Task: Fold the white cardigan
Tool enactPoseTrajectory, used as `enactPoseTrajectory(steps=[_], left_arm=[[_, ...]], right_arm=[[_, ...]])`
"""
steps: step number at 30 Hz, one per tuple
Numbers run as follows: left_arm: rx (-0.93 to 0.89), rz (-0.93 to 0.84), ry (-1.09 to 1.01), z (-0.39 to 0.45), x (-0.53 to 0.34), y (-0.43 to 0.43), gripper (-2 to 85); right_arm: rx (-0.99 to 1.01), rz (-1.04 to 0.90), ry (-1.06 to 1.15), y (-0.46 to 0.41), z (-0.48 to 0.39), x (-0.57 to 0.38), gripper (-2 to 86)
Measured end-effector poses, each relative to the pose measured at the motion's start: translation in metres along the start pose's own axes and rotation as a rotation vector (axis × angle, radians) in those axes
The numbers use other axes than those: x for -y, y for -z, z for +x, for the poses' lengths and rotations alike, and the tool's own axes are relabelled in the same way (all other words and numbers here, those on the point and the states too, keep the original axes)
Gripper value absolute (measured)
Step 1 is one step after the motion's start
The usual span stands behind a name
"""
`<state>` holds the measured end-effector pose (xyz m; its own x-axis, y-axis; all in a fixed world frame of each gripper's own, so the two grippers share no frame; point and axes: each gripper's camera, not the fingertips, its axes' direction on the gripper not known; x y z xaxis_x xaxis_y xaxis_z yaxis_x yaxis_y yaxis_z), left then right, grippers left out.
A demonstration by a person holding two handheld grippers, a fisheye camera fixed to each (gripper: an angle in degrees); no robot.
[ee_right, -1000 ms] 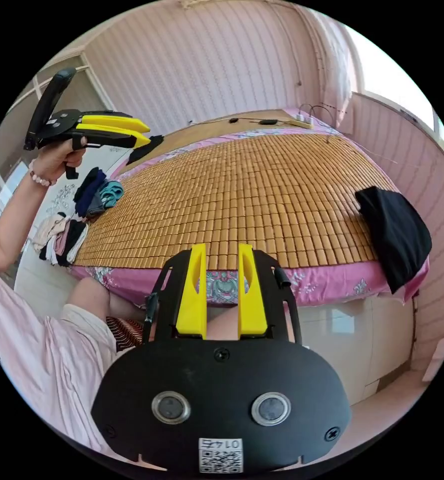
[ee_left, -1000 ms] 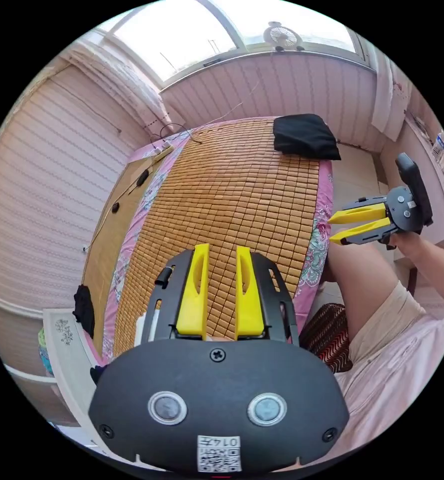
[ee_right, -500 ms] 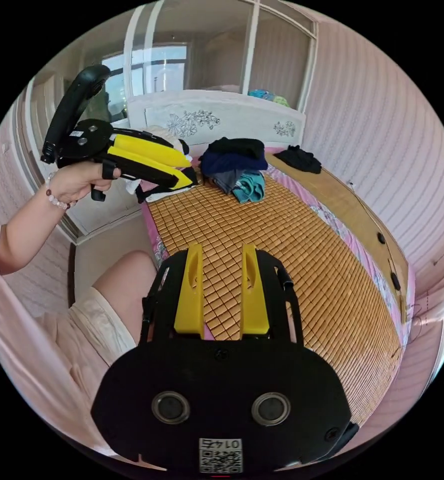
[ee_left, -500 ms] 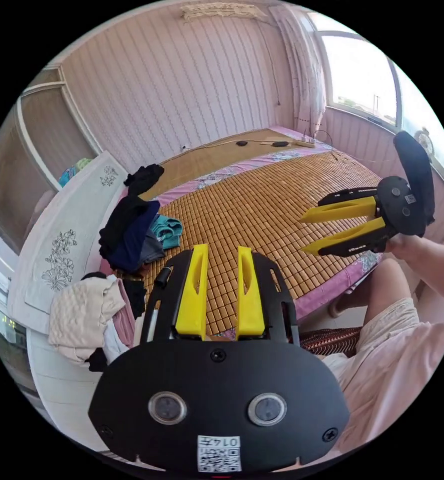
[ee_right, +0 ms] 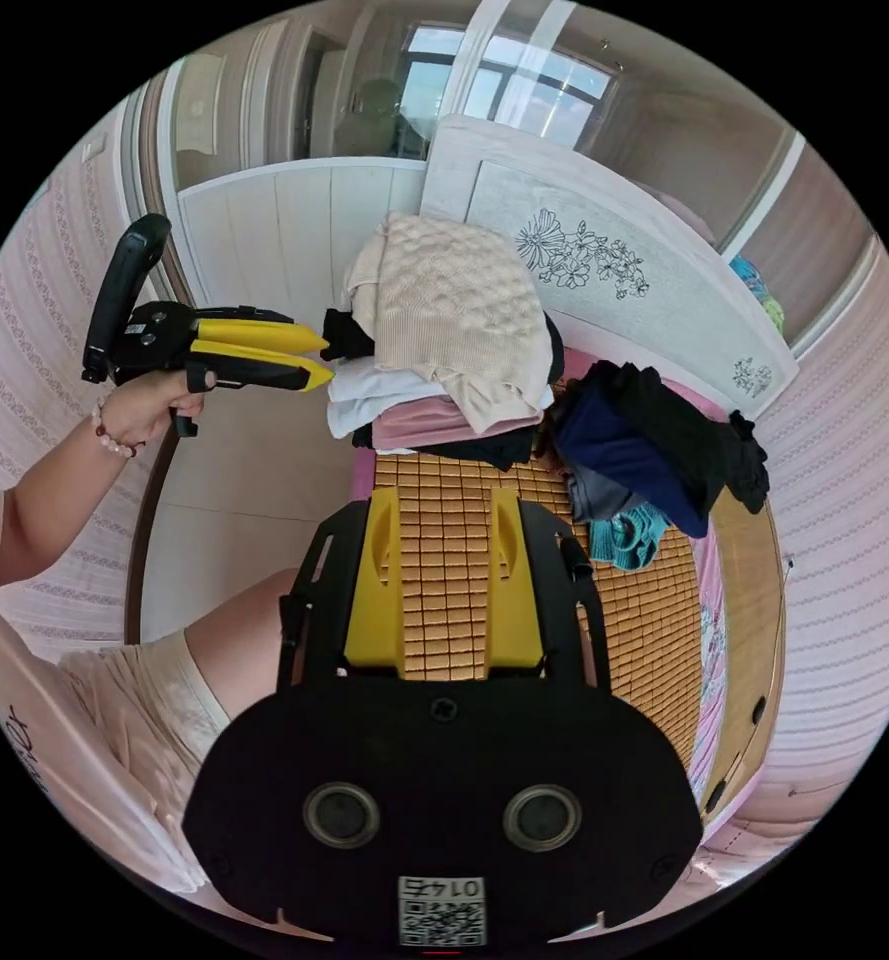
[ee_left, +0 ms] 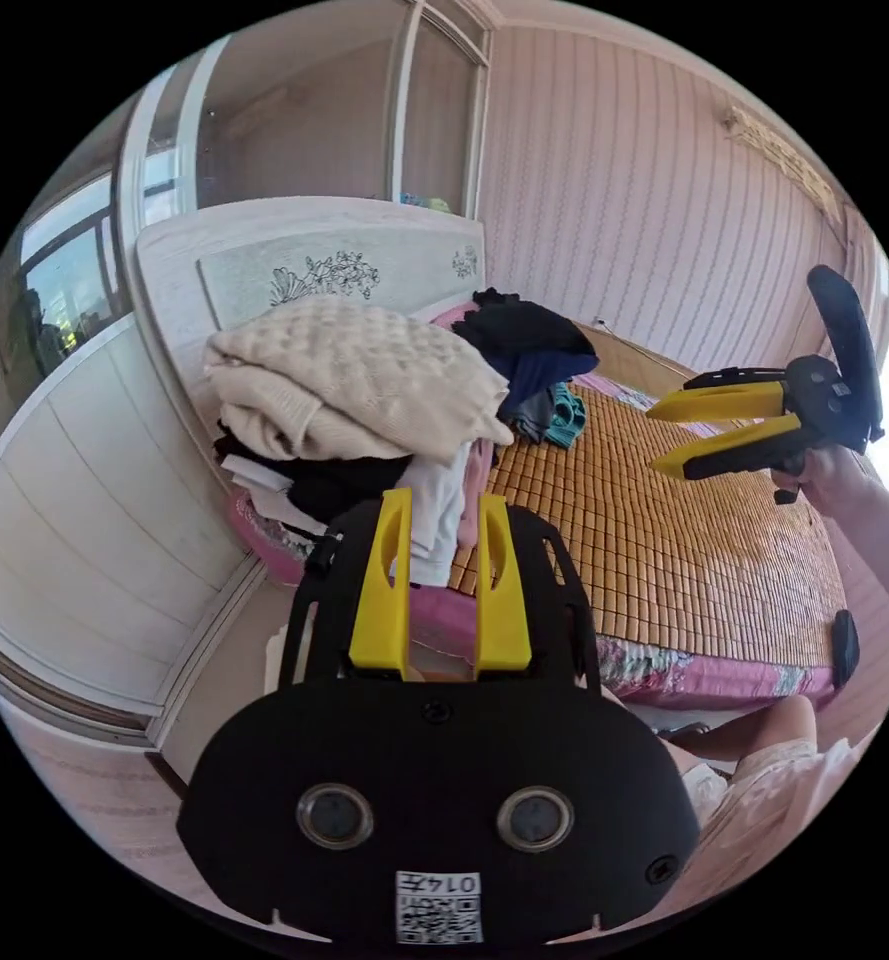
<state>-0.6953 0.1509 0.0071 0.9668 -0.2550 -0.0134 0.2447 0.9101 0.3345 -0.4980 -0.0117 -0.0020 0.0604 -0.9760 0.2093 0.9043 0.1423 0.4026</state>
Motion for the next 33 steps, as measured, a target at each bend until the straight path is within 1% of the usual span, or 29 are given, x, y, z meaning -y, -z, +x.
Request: enactPoseTrajectory(steps=[2, 6, 8, 10, 12, 14, 15, 17, 19, 20, 22, 24, 27, 29, 30, 31, 32, 33], left_arm=[[0.022, 0.017, 0.054, -0.031, 0.005, 0.0, 9.8], [0.066, 0.07, 0.141, -0.084, 0.031, -0.003, 10.9], [0.073, 0.051, 0.159, -0.099, 0.044, -0.012, 11.6], [0.041, -0.018, 0.154, -0.111, 0.057, -0.032, 11.3], [0.036, -0.059, 0.111, -0.114, 0.061, -0.042, 9.3], [0.044, -0.038, 0.102, -0.117, 0.061, -0.041, 7.1], [0.045, -0.003, 0.103, -0.118, 0.062, -0.034, 5.8], [0.03, 0.092, 0.101, -0.117, 0.065, -0.017, 4.3], [0.054, 0.194, 0.087, -0.106, 0.082, 0.008, 2.8], [0.046, 0.214, 0.081, -0.103, 0.088, 0.013, 2.5], [0.008, 0.262, 0.04, -0.086, 0.121, 0.03, 1.4], [0.02, 0.298, -0.02, -0.064, 0.147, 0.048, 0.8], [0.027, 0.392, -0.144, -0.014, 0.184, 0.085, 0.2], [0.002, 0.424, -0.212, 0.021, 0.204, 0.098, 0.2], [-0.032, 0.437, -0.26, 0.047, 0.215, 0.101, 0.2], [-0.076, 0.448, -0.319, 0.079, 0.225, 0.101, 0.2], [-0.103, 0.451, -0.351, 0.096, 0.229, 0.1, 0.3], [-0.173, 0.454, -0.42, 0.134, 0.234, 0.095, 0.5]], right_arm=[[0.001, 0.002, 0.064, -0.015, -0.007, 0.044, 12.9], [0.04, 0.0, 0.085, -0.039, -0.011, 0.099, 13.4], [0.055, -0.02, 0.047, -0.061, -0.006, 0.123, 13.6], [0.068, -0.079, 0.01, -0.081, 0.002, 0.135, 13.4], [0.05, -0.102, -0.015, -0.088, 0.012, 0.139, 11.4], [0.099, -0.052, -0.032, -0.076, 0.031, 0.132, 6.3], [0.115, -0.03, -0.035, -0.069, 0.037, 0.128, 5.6], [0.156, 0.084, -0.073, -0.035, 0.065, 0.109, 3.6], [0.157, 0.172, -0.131, -0.001, 0.091, 0.09, 2.7], [0.174, 0.247, -0.171, 0.023, 0.109, 0.075, 2.2], [0.185, 0.333, -0.247, 0.056, 0.136, 0.049, 1.9], [0.216, 0.419, -0.309, 0.088, 0.158, 0.018, 1.7], [0.207, 0.56, -0.352, 0.142, 0.174, -0.051, 1.5], [0.147, 0.652, -0.376, 0.18, 0.171, -0.128, 1.5], [0.12, 0.67, -0.386, 0.188, 0.168, -0.15, 1.6], [0.06, 0.694, -0.412, 0.201, 0.16, -0.196, 1.6], [0.01, 0.679, -0.454, 0.209, 0.151, -0.244, 1.7], [-0.011, 0.666, -0.484, 0.211, 0.146, -0.269, 1.8]])
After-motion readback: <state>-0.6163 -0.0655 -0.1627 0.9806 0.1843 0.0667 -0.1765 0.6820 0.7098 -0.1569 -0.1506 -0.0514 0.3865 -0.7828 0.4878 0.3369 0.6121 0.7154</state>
